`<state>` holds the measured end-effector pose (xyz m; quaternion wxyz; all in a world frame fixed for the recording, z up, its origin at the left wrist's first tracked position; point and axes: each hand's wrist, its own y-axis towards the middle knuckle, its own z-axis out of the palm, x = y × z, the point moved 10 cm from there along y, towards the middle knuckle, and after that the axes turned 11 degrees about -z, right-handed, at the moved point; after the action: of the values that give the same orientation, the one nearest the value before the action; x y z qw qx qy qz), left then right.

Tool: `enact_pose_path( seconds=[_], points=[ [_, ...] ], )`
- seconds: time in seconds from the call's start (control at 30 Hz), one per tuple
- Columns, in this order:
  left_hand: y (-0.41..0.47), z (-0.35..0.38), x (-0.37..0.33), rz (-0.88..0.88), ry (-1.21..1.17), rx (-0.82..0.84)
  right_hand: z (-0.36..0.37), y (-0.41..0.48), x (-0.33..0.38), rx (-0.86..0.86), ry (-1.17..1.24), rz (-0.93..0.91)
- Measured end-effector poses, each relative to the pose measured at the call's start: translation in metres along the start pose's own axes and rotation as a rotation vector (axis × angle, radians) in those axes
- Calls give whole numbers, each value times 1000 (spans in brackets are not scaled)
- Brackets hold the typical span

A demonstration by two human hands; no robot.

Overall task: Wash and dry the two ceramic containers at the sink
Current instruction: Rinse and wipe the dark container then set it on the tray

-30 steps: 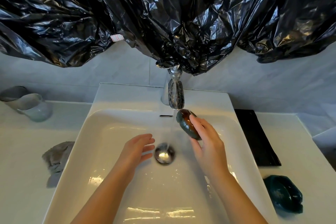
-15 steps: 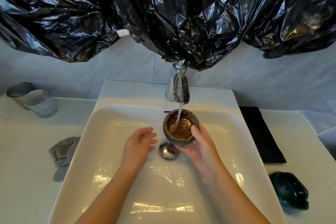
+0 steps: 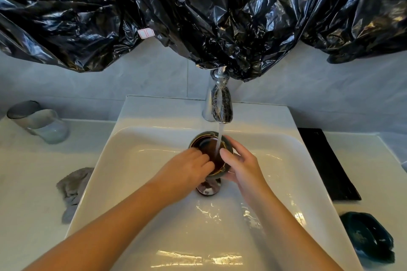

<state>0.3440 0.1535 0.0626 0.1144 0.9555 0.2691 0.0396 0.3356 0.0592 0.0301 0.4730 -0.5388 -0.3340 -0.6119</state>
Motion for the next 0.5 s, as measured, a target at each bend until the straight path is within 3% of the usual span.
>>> enact_pose_path(
  seconds=[0.1, 0.2, 0.27, 0.37, 0.43, 0.5],
  points=[
    [3, -7, -7, 49, -11, 4, -4, 1, -5, -6, -12, 53],
    [4, -5, -19, 86, -42, 73, -12, 2, 7, -15, -269, 27],
    [5, -10, -18, 77, -44, 63, -20, 7, 53, -70, -555, -206],
    [9, -21, -12, 46, -26, 38, -2, 1, 154, -150, -755, -734],
    [12, -26, -6, 25, -14, 26, 36, 6, 187, -38, -867, -951],
    [13, -27, -1, 4, -19, 39, 74, 21, 195, 99, -999, -1035]
  ],
)
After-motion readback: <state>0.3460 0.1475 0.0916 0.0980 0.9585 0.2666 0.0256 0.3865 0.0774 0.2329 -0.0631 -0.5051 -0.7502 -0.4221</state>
